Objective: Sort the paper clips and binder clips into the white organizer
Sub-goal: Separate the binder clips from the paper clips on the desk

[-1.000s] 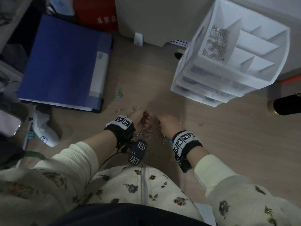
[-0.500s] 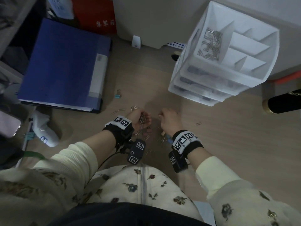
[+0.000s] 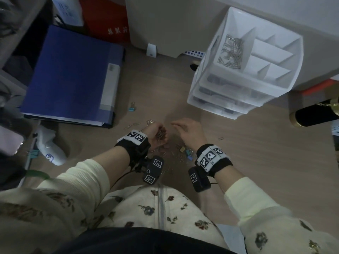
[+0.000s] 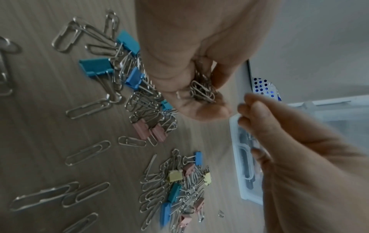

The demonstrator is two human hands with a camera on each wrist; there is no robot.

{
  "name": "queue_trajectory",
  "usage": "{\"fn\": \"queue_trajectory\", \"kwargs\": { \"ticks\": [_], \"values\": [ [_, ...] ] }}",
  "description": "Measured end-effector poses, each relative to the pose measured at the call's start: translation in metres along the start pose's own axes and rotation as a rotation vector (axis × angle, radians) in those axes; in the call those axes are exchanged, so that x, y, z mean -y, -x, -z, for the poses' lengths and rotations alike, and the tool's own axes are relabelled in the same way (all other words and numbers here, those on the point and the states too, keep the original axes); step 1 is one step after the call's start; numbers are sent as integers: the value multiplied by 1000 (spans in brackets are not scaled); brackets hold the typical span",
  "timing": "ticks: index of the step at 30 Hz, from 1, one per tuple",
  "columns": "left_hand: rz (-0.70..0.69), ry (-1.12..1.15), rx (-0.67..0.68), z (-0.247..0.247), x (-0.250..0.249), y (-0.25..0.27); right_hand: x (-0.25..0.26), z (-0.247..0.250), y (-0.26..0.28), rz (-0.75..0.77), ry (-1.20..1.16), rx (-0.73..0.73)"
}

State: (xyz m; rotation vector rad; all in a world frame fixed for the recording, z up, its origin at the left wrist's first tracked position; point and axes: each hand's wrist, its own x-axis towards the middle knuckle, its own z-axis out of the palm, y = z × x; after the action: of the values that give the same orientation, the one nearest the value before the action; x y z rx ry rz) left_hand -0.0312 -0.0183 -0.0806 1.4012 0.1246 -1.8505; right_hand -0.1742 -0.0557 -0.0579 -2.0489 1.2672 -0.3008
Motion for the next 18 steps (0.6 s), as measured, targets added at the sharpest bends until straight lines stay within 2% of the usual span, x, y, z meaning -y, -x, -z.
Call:
{"fn": "queue_trajectory", "kwargs": {
  "ticks": [2,5,7,10,13,18],
  "values": [
    [21,-19,-30,4,0,0,-11,5,1,-113,-3,17],
    [25,-48,-56,8,1,-1,-25,5,5,-186,200,175],
    [8,-58,-70,10,2,-1,-29,-1,9,-151,341,290],
    [-7,-67,-79,12,3,-1,-29,-12,14,-23,549,399],
    [-16,-73,-91,14,1,-4,-29,-19,17,20,666,409],
    [-19,-65,-103,15,1,-6,-34,-20,18,1,676,398]
  ]
}}
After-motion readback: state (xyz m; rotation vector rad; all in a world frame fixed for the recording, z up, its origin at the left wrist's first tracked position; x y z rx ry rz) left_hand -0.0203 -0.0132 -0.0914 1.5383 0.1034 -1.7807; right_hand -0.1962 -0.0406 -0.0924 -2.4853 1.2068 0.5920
